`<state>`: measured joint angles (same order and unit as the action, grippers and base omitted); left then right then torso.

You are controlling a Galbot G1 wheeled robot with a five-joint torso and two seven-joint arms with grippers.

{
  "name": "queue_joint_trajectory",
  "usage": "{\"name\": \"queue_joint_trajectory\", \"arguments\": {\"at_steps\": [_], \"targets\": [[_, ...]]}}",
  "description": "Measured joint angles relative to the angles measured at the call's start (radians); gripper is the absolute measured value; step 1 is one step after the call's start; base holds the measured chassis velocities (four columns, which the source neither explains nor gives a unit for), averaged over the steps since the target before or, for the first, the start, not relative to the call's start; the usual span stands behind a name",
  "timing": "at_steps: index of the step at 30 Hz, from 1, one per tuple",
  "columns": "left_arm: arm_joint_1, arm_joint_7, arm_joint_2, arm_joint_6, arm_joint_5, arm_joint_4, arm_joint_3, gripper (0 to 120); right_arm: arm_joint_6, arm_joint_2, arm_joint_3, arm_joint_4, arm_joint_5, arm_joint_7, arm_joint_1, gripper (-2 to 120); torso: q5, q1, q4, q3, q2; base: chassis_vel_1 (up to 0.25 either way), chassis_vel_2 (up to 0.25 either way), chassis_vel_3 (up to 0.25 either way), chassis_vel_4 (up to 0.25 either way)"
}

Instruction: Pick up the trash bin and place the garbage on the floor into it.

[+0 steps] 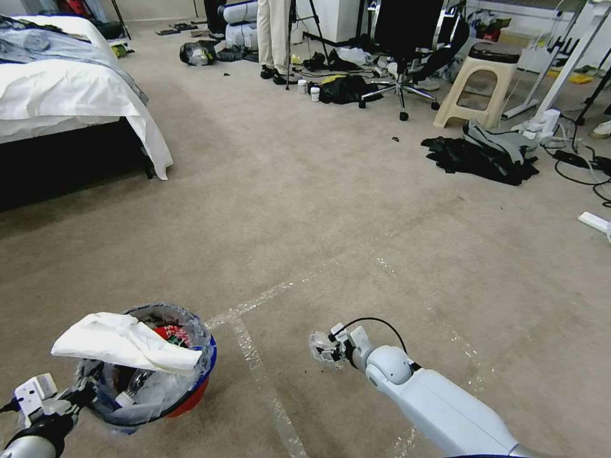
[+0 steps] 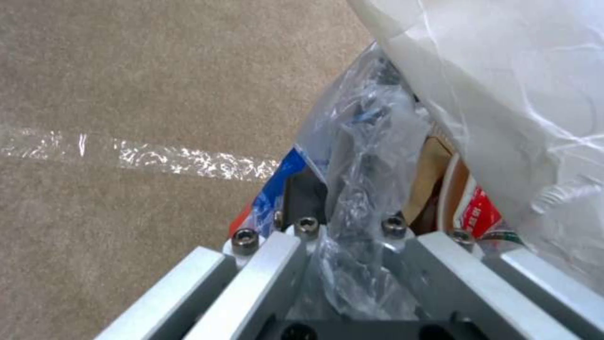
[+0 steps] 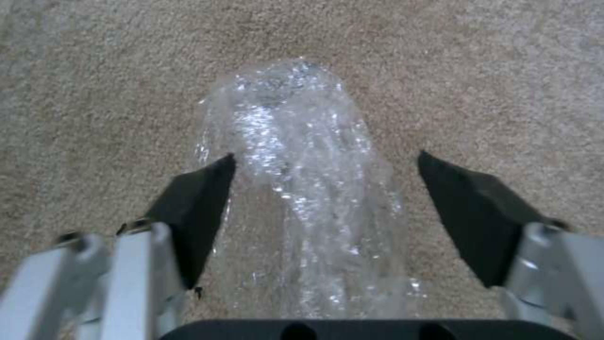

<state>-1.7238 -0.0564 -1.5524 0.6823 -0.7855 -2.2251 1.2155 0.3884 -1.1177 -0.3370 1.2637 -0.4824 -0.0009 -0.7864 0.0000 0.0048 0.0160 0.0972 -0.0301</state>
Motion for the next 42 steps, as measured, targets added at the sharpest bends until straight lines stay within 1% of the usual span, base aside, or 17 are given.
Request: {"name": "queue_joint_trajectory", "arguments": {"at_steps": [1, 2, 3, 8, 9, 11, 13, 14, 15, 17, 18, 20, 30, 33, 36, 38, 42], "targets": [[0.000, 0.000, 0.000, 0.000, 0.000, 0.000, -0.001, 1, 0.000, -0.001, 0.000, 0.000, 0.000, 0.001, -0.001, 71, -0.0001, 0.000, 0.0000, 0.000, 0.000, 0.000, 0.000, 0.000, 0.000], [0.002, 0.000, -0.001, 0.000, 0.001, 0.000, -0.003, 1, 0.000, -0.002, 0.000, 0.000, 0.000, 0.003, -0.003, 61, -0.0001, 0.000, 0.0000, 0.000, 0.000, 0.000, 0.000, 0.000, 0.000], [0.002, 0.000, -0.001, 0.000, 0.001, 0.000, -0.003, 1, 0.000, -0.002, 0.000, 0.000, 0.000, 0.003, -0.003, 61, -0.0001, 0.000, 0.0000, 0.000, 0.000, 0.000, 0.000, 0.000, 0.000], [0.004, 0.001, -0.002, 0.000, 0.001, 0.000, -0.005, 1, -0.007, -0.002, 0.000, -0.002, 0.002, 0.003, -0.011, 42, -0.0001, 0.000, 0.0000, 0.000, 0.000, 0.000, 0.000, 0.000, 0.000], [0.004, 0.001, -0.002, 0.000, 0.001, 0.000, -0.005, 1, -0.007, -0.002, 0.000, -0.002, 0.002, 0.003, -0.011, 42, -0.0001, 0.000, 0.0000, 0.000, 0.000, 0.000, 0.000, 0.000, 0.000], [0.005, 0.001, -0.001, -0.001, 0.001, -0.001, -0.006, 1, -0.012, -0.002, 0.002, -0.004, 0.002, 0.004, -0.015, 30, 0.0000, 0.000, 0.0000, 0.000, 0.000, 0.000, 0.000, 0.000, 0.000], [0.006, 0.001, -0.001, 0.000, 0.001, -0.001, -0.007, 1, -0.015, -0.002, 0.003, -0.004, 0.002, 0.004, -0.016, 26, -0.0001, 0.000, 0.0000, 0.000, 0.000, 0.000, 0.000, 0.000, 0.000], [0.007, 0.002, 0.000, -0.001, 0.002, 0.000, -0.008, 1, -0.018, -0.001, 0.006, -0.003, 0.001, 0.004, -0.018, 19, 0.0000, 0.000, 0.0000, 0.000, 0.000, 0.000, 0.000, 0.000, 0.000], [0.007, 0.002, 0.000, -0.001, 0.002, 0.000, -0.008, 1, -0.018, -0.001, 0.006, -0.003, 0.001, 0.004, -0.018, 19, 0.0000, 0.000, 0.0000, 0.000, 0.000, 0.000, 0.000, 0.000, 0.000], [0.008, 0.002, 0.000, 0.000, 0.003, 0.002, -0.008, 1, -0.026, 0.004, 0.014, 0.003, -0.002, 0.006, -0.021, 8, -0.0001, 0.000, 0.0000, 0.000, 0.000, 0.000, 0.000, 0.000, 0.000], [0.008, 0.002, 0.000, 0.000, 0.003, 0.002, -0.008, 1, -0.026, 0.004, 0.014, 0.003, -0.002, 0.006, -0.021, 8, -0.0001, 0.000, 0.0000, 0.000, 0.000, 0.000, 0.000, 0.000, 0.000], [0.008, 0.002, 0.002, 0.001, 0.003, 0.003, -0.008, 1, -0.028, 0.014, 0.030, 0.026, -0.013, 0.010, -0.029, 0, 0.0000, 0.000, -0.0001, 0.000, 0.000, 0.000, 0.000, 0.000, 0.000], [0.008, 0.002, 0.008, 0.004, 0.002, 0.004, -0.008, 1, -0.029, 0.072, 0.115, 0.185, -0.090, 0.020, -0.048, 0, 0.0000, 0.000, 0.0001, 0.000, 0.000, 0.000, 0.000, 0.000, 0.000], [0.008, 0.002, 0.008, 0.006, 0.002, 0.002, -0.008, 1, -0.033, 0.095, 0.147, 0.346, -0.175, 0.028, 0.003, 0, -0.0001, 0.000, 0.0001, 0.000, 0.000, 0.000, 0.000, 0.000, 0.000], [0.008, 0.002, 0.008, 0.006, 0.002, 0.000, -0.009, 1, -0.027, 0.100, 0.149, 0.399, -0.211, 0.034, 0.028, 0, -0.0002, 0.000, -0.0001, 0.000, 0.000, 0.000, 0.000, 0.000, 0.000], [0.007, 0.002, 0.005, 0.007, 0.005, -0.005, -0.012, 1, -0.018, 0.102, 0.133, 0.538, -0.334, 0.040, 0.105, 0, -0.0002, 0.000, 0.0000, 0.000, 0.000, 0.000, 0.000, 0.000, 0.000], [0.007, 0.002, 0.002, 0.008, 0.008, -0.009, -0.013, 1, -0.012, 0.091, 0.100, 0.615, -0.417, 0.042, 0.166, 0, -0.0002, 0.000, 0.0000, 0.000, 0.000, 0.000, 0.000, 0.000, 0.000]]}}
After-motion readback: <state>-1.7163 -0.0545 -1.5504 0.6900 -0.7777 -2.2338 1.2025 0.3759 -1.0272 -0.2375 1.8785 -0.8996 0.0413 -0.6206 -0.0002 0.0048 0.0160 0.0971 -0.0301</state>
